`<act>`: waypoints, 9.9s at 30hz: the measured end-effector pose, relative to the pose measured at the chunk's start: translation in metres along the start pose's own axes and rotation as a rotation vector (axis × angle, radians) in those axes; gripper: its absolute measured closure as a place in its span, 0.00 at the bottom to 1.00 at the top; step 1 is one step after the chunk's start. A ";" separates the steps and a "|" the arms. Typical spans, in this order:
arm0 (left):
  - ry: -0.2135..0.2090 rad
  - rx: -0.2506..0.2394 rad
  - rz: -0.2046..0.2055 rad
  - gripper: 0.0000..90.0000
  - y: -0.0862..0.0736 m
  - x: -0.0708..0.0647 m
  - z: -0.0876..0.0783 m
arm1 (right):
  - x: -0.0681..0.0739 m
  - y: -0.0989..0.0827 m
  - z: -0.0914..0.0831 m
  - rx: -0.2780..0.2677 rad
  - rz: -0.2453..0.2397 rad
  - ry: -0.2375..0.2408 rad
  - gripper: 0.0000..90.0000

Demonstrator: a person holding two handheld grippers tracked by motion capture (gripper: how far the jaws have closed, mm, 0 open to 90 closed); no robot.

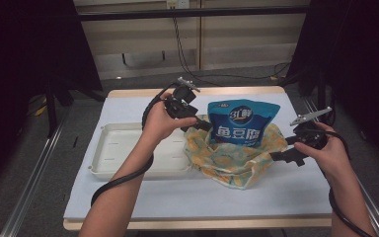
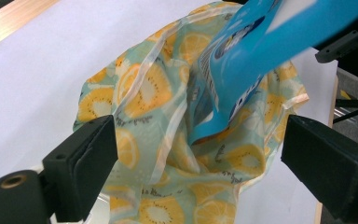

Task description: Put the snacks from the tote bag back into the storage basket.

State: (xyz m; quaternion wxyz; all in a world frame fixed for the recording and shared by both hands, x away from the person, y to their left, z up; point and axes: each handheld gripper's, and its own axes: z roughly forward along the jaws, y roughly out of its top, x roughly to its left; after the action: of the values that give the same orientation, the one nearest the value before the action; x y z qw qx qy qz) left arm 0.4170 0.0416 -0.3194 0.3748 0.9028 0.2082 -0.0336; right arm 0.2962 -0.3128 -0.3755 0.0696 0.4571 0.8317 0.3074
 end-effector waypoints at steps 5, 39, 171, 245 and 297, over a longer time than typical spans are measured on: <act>-0.002 0.006 0.016 0.13 0.010 -0.002 -0.001 | 0.000 0.001 -0.002 -0.008 -0.004 0.002 0.09; -0.127 0.027 0.069 0.42 0.055 -0.010 0.016 | 0.000 -0.002 0.001 -0.012 -0.016 0.013 0.10; -0.059 -0.024 0.024 1.00 0.110 -0.021 -0.125 | 0.007 -0.004 -0.002 -0.018 -0.046 0.020 0.11; 0.009 0.009 -0.024 1.00 0.037 0.012 -0.182 | 0.007 -0.004 -0.002 -0.004 -0.065 0.023 0.11; -0.030 0.053 -0.040 1.00 -0.011 0.031 -0.147 | 0.004 -0.006 -0.003 -0.010 -0.059 0.028 0.11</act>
State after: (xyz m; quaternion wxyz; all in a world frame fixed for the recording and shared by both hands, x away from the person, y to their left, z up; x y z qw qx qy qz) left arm 0.4270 0.1604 -0.2282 0.3533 0.9074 0.2194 -0.0601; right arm 0.2883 -0.3134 -0.3763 0.0692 0.4274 0.8443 0.3156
